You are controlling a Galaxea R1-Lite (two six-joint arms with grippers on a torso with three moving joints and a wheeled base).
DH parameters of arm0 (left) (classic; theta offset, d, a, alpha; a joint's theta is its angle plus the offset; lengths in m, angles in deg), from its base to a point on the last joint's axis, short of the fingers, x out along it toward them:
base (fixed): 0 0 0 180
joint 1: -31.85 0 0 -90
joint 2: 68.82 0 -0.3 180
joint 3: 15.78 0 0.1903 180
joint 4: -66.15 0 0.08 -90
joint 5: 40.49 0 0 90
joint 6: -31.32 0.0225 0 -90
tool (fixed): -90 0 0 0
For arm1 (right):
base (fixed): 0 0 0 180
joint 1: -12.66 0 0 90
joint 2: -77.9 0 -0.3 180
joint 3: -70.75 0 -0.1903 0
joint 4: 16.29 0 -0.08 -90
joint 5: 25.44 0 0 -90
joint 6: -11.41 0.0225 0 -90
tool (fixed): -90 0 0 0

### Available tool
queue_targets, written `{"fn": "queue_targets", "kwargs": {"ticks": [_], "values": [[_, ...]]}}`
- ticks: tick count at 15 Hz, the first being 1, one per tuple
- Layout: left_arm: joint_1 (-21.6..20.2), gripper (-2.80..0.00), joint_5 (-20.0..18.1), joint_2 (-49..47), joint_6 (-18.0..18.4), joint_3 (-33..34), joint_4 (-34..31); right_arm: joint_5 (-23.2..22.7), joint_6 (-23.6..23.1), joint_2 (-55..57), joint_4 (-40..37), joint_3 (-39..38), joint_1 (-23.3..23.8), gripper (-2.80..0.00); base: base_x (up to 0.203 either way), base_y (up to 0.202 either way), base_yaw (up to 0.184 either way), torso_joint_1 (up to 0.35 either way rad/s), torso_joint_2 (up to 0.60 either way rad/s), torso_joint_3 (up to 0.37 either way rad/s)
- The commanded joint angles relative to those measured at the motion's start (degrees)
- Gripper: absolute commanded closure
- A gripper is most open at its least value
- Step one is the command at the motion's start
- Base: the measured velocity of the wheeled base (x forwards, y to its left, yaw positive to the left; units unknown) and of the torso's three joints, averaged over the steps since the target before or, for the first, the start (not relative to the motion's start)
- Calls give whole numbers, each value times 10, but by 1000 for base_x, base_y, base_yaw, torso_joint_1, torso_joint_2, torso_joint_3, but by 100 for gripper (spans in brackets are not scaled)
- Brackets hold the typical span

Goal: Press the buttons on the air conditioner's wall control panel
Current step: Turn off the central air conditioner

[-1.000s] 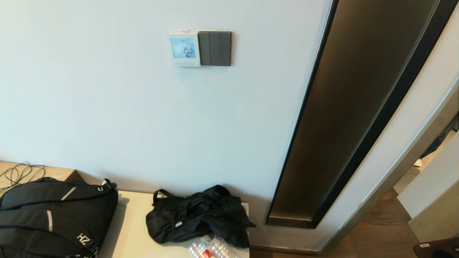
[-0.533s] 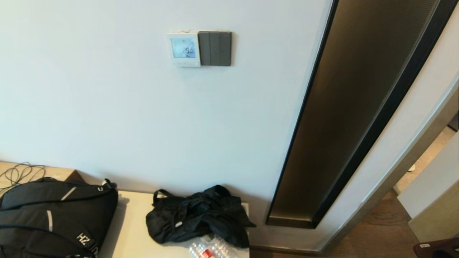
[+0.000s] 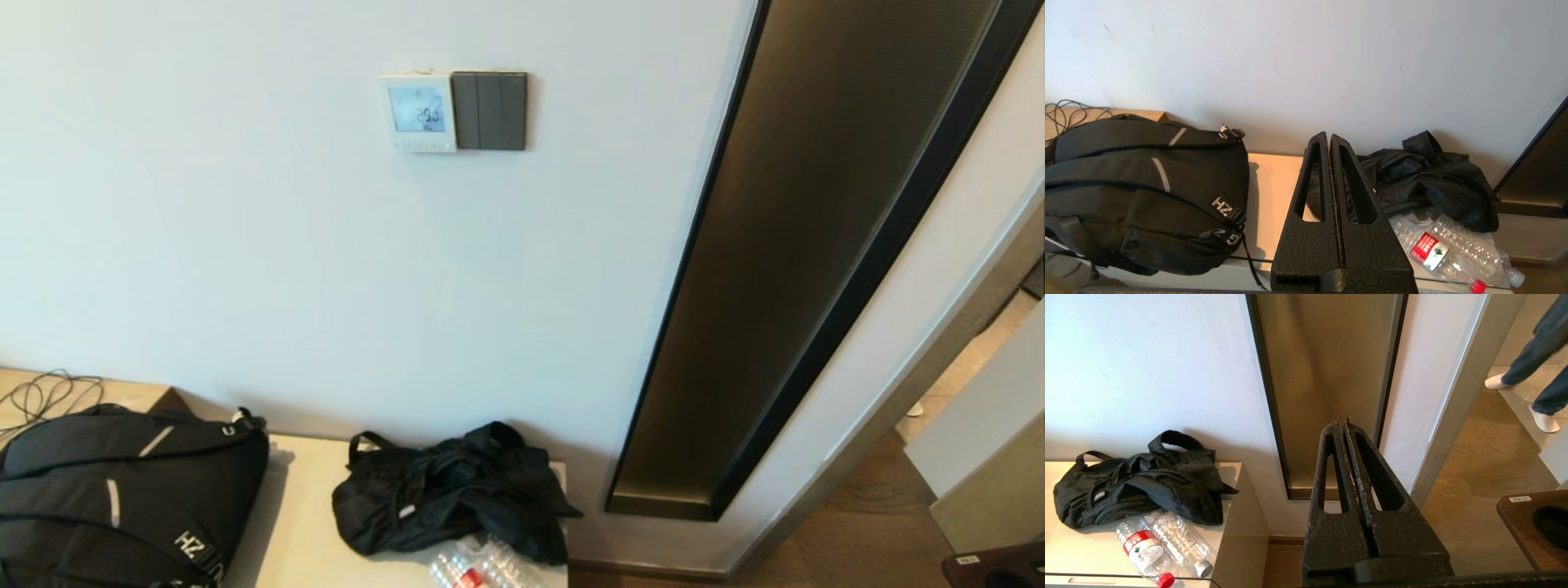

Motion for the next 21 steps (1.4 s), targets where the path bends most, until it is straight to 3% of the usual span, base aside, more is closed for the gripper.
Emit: {"fn": "queue_targets", "kwargs": {"ticks": [1,21], "values": [[-1,0,-1,0,-3,0,-1,0,0,1,0,-1,0,0,0,0,0,0,0,0],[-1,0,0,0,-26,0,0,-1,-1,1,0,-1,0,0,0,0,0,0,0,0]]}}
